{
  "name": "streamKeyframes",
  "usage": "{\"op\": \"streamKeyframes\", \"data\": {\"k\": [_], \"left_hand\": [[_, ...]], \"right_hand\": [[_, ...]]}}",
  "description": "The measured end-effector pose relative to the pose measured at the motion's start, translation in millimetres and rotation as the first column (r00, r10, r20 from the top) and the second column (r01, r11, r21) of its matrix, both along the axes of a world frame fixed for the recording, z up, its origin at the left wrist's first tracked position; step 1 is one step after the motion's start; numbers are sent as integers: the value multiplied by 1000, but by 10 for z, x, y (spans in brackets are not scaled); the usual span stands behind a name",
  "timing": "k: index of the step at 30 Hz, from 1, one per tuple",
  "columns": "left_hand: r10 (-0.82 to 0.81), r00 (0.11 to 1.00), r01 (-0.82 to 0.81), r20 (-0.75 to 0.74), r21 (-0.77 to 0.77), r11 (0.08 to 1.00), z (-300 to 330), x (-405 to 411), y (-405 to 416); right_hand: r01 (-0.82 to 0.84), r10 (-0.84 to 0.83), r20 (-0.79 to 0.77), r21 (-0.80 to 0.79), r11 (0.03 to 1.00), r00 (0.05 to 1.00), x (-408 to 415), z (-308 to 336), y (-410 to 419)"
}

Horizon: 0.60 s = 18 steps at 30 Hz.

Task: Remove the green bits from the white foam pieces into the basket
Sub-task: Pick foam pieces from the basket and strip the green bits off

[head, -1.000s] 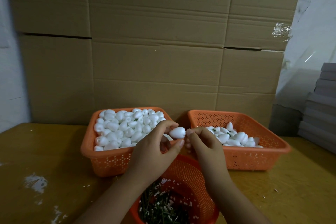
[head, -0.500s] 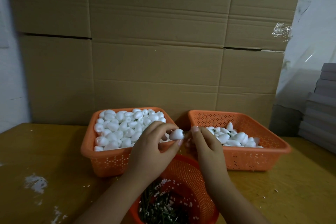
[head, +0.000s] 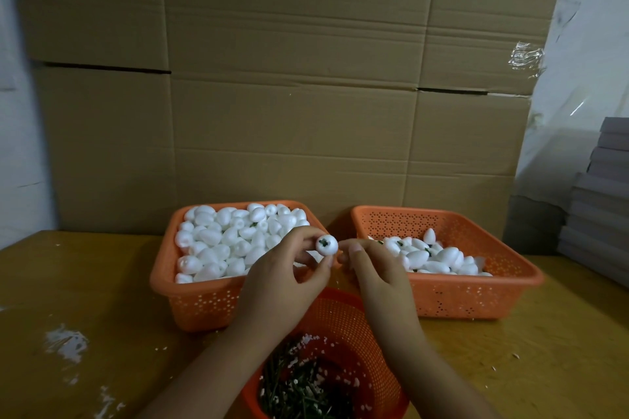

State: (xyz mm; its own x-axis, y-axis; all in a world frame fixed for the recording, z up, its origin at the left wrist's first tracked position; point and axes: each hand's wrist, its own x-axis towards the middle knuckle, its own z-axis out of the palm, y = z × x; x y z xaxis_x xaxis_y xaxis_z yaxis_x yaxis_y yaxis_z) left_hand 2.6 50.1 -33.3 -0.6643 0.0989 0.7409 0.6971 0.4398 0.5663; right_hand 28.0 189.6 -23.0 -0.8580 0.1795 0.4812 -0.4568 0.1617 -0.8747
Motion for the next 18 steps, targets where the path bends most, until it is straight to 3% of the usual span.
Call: {"op": "streamKeyframes", "data": {"k": [5,12,18], "left_hand": [[11,998,-11,-68,-1,1000,41,0,3],[89,991,-85,-96,38,996,20,-19,-6],[143,983,-151,-111,-64,986,48,7,2]], "right_hand": [[-36,35,49,27,999,998,1,-18,3],[-24,24,-49,-6,1000,999,37,24,19],[22,2,-187,128,992,982,48,41,-22]]}}
